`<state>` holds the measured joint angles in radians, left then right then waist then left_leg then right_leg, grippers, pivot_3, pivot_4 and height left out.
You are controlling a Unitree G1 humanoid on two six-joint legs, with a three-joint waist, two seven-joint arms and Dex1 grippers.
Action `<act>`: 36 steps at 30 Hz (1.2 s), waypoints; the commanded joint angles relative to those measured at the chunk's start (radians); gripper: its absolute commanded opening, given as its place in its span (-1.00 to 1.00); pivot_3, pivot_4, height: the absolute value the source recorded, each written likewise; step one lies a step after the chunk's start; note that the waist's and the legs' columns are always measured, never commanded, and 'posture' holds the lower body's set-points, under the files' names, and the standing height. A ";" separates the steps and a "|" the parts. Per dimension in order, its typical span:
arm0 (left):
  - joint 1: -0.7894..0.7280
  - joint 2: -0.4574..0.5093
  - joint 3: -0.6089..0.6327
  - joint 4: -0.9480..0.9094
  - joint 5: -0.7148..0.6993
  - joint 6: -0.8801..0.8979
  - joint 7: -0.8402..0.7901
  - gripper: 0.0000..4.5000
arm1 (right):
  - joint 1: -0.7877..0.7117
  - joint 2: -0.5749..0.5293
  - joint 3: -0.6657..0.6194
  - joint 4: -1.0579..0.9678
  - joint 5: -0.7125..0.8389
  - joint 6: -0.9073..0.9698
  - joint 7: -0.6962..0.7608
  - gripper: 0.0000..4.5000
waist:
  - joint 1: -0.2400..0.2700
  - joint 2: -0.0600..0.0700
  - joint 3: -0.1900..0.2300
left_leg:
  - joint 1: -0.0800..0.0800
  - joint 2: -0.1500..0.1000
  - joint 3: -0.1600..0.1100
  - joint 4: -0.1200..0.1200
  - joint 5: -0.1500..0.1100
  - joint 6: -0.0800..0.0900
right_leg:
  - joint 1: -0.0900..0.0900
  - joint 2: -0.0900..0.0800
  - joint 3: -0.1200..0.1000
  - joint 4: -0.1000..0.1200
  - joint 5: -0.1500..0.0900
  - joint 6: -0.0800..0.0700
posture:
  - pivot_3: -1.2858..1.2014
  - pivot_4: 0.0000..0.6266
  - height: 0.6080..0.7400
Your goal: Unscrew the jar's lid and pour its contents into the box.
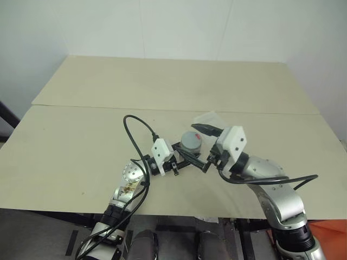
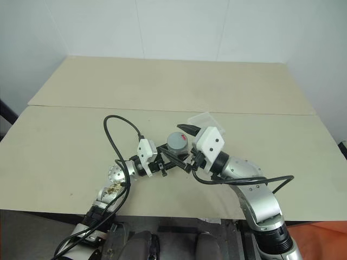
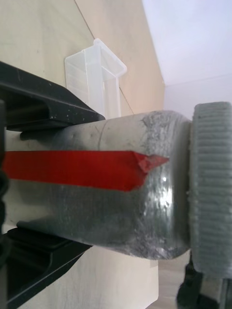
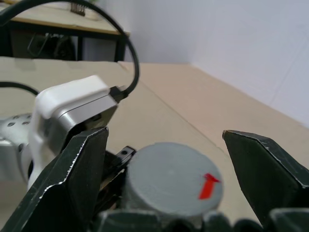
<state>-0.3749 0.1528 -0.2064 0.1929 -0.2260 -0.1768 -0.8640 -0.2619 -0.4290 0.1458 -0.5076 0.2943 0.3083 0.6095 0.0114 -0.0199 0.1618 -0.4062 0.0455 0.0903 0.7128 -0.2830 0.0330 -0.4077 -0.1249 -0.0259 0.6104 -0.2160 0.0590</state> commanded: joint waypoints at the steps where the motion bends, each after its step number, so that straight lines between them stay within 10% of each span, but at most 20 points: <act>1: 0.006 -0.002 -0.009 -0.046 0.002 -0.025 -0.001 -0.11 | -0.025 0.007 -0.016 -0.003 -0.004 -0.017 -0.005 0.97 | 0.000 0.000 0.000 | 0.000 0.000 0.000 0.000 0.000 0.000 | 0.000 0.000 0.000 0.000 0.000 0.000 | 0.03 -0.52 1.00; 36: 0.020 0.019 0.024 -0.050 -0.021 -0.017 0.013 -0.11 | -0.015 -0.018 -0.092 0.010 0.109 0.060 0.014 0.97 | 0.000 0.000 0.000 | 0.000 0.000 0.000 0.000 0.000 0.000 | 0.000 0.000 0.000 0.000 0.000 0.000 | 0.03 -0.52 1.00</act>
<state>-0.3487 0.1736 -0.1931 0.1873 -0.2343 -0.1744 -0.8508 -0.2737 -0.4421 0.0943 -0.4631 0.3870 0.3707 0.6287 0.0112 -0.0199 0.1618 -0.4061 0.0456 0.0901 0.7128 -0.2830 0.0331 -0.4076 -0.1250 -0.0260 0.6106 -0.2160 0.0589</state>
